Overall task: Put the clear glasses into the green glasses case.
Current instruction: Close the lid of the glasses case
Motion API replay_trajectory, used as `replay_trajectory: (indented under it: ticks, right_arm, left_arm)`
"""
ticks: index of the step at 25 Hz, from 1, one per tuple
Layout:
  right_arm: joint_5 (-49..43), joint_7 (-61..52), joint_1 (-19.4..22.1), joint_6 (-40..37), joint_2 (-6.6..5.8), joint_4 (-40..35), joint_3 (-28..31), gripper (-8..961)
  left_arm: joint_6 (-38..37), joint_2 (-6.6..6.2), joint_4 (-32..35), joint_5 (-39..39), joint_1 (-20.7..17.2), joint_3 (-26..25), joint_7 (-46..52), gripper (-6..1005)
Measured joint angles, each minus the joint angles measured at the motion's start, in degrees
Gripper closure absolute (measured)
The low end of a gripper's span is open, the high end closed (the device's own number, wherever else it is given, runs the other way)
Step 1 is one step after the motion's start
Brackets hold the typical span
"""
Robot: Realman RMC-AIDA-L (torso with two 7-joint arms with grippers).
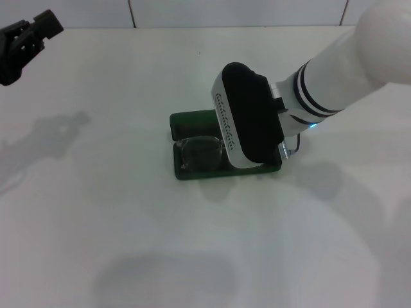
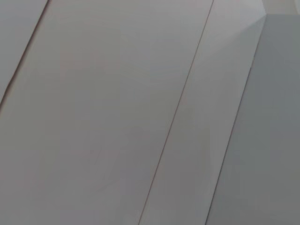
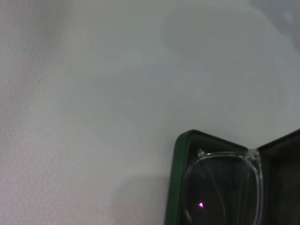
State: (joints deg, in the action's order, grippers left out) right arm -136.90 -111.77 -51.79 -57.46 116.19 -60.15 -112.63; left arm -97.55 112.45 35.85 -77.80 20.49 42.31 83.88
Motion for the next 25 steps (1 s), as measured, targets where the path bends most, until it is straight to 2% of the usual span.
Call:
replay_trajectory:
  ticks: [8,11,16,21,25]
  right_arm:
    - [-0.05,-0.13,0.21,0.21,0.0,-1.82,-0.24,803]
    - [-0.58,-0.63,2.24,-1.33,0.0,-6.37,-0.16,802]
    - [-1.39,-2.35,8.29,-5.82,0.0,-17.84,0.88,802]
    - [-3.41,-6.46,17.65,-10.3,0.0,-32.16,2.06,802]
    - [0.48,-8.02,26.5,-12.9,-0.17,-42.09,6.5,803]
  left_arm:
    - [0.04,-0.02,-0.6,-0.07,-0.44,-0.06,-0.12,909]
    - [-0.19,-0.07,-0.69,-0.08,-0.55,0.06,0.24,909]
    - [-2.03,-0.17,-0.05,-0.08,0.16,0.13,2.38,909]
    - [-3.95,-1.11,0.13,0.25,1.71,-0.05,5.3,909]
    - [-5.06,-1.89,0.88,0.44,1.99,-0.07,6.78,909]
